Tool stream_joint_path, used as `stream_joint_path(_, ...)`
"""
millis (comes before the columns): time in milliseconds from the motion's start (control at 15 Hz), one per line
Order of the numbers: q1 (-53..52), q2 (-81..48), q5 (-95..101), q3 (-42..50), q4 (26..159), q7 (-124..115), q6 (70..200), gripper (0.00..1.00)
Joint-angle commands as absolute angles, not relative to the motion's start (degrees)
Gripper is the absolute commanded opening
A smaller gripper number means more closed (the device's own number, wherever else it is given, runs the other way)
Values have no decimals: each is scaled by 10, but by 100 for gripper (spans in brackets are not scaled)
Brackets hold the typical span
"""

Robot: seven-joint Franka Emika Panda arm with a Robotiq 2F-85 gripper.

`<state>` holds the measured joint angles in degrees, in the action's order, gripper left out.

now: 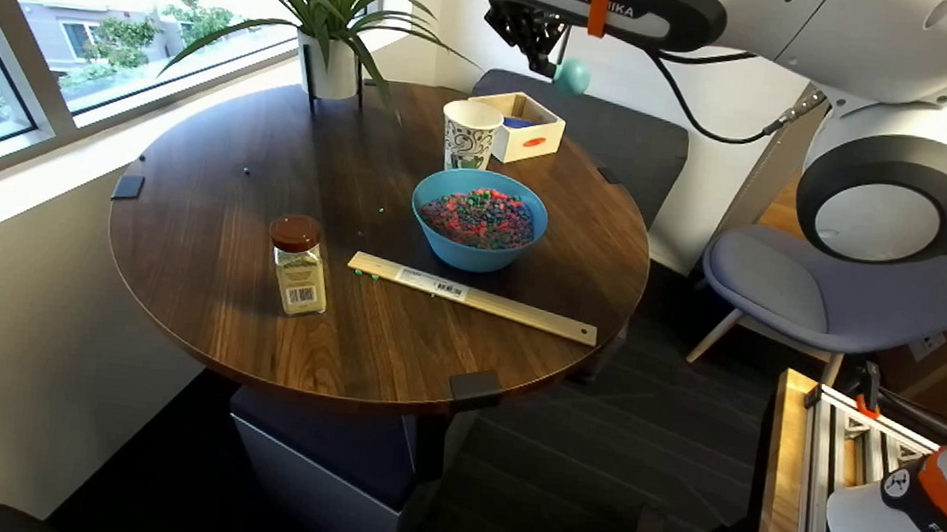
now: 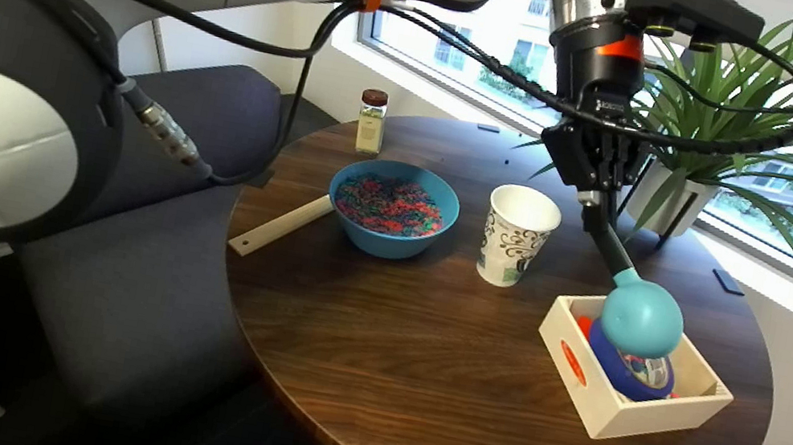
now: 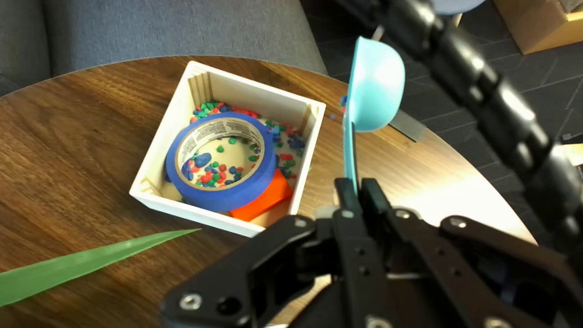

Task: Use the blue measuring spoon to place cereal from the blue bowl into the box.

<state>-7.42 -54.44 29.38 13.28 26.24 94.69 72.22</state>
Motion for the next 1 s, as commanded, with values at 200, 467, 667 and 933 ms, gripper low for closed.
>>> stream_joint_path(200,-71,-538,288,126,263,943,855,3)
stream_joint_path(467,-68,-534,273,125,269,911,913,3)
stream_joint_path(667,-73,-531,274,136,272,822,886,3)
stream_joint_path(933,-71,-532,273,140,274,700,846,3)
